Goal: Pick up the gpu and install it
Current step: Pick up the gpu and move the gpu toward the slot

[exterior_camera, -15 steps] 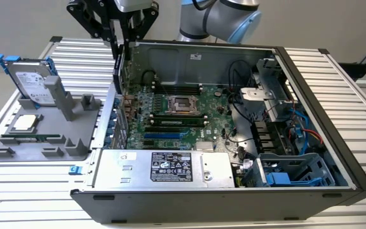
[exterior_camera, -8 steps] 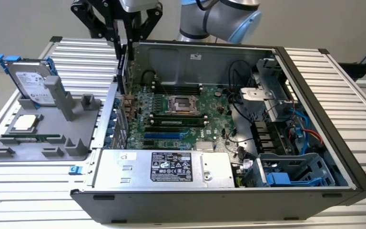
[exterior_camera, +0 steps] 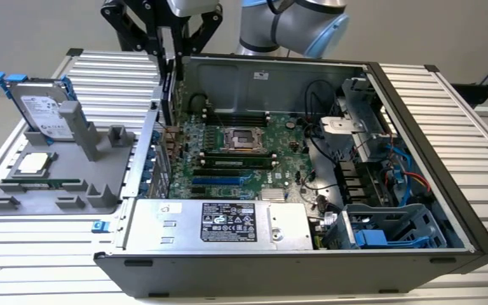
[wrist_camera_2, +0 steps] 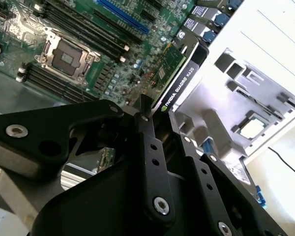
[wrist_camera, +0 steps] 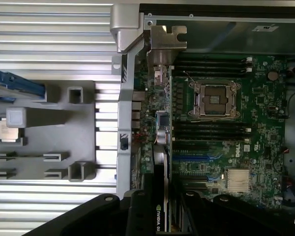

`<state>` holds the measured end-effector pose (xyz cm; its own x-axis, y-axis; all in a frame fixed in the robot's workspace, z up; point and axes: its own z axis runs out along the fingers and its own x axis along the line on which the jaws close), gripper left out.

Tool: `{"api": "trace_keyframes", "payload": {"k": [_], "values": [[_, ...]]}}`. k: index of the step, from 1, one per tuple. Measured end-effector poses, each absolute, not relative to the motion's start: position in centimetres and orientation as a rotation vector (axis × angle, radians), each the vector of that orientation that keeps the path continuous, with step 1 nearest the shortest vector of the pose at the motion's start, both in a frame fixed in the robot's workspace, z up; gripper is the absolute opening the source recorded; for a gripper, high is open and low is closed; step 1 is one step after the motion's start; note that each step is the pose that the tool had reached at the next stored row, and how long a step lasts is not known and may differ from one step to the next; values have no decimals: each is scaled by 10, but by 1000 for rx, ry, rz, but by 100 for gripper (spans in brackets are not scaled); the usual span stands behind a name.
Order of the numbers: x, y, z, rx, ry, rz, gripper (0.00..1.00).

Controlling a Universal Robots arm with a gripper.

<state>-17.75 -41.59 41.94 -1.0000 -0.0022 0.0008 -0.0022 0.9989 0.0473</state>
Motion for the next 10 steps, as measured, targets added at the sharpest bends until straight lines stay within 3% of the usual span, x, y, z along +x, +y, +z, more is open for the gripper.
{"api": "trace_keyframes", "payload": {"k": [10], "values": [[-170,-416,419,3,-3140,-74,0]]}}
